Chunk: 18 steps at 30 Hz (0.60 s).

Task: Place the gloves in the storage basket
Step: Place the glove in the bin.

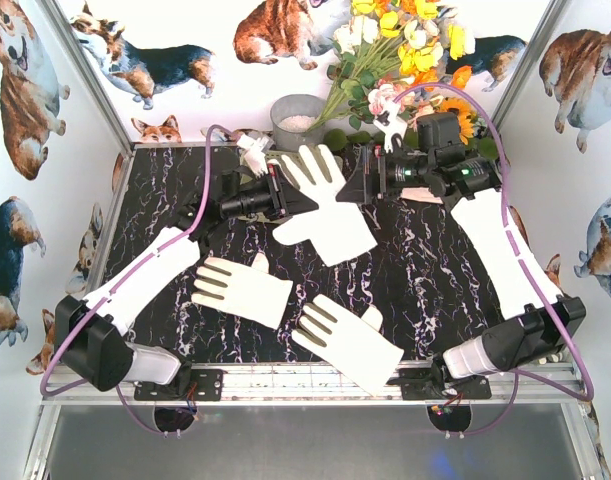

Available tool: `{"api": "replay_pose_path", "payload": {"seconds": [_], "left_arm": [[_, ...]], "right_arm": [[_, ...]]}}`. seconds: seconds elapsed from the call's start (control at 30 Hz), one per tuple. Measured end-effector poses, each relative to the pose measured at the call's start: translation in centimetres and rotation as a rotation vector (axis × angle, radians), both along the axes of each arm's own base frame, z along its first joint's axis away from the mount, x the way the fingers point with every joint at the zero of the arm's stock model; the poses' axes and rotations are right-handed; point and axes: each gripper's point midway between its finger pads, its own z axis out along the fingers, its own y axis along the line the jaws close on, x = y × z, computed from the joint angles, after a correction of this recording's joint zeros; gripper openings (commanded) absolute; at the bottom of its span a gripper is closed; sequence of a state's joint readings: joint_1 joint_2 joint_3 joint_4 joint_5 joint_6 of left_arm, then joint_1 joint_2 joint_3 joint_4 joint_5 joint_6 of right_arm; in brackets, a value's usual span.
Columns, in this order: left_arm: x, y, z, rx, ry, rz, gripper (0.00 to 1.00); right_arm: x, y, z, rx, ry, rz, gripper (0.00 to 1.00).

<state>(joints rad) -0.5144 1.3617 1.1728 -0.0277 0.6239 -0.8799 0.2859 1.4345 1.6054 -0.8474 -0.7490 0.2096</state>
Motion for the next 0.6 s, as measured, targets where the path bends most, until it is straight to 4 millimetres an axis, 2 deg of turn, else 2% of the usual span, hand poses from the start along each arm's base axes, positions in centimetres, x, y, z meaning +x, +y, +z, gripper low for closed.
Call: {"api": "replay_pose_path", "payload": {"seconds": [0.17,0.33,0.5,0.6], "left_arm": [[2.0,1.3,-1.6,0.023,0.112,0.154,0.0],[4.4,2.8,-2.6,0.01,0.196,0.326,0.0],[6.8,3.9,-2.8,-0.03,0.233,0.475,0.0],[8.9,4.7,-3.7,-0.036,0.251,0.562,0.0]], "right_arm": [[1.2,-0.5,1.7,0.016,-0.062,-0.089,0.98],[1.7,-1.6,3.4,0.023,-0.129,-0.171,1.0],[1.6,-2.6,3.4,0.014,-0.142,-0.233,1.0],[1.7,-3.0,3.2,0.005,-0.145,-0.257,1.0]]}}
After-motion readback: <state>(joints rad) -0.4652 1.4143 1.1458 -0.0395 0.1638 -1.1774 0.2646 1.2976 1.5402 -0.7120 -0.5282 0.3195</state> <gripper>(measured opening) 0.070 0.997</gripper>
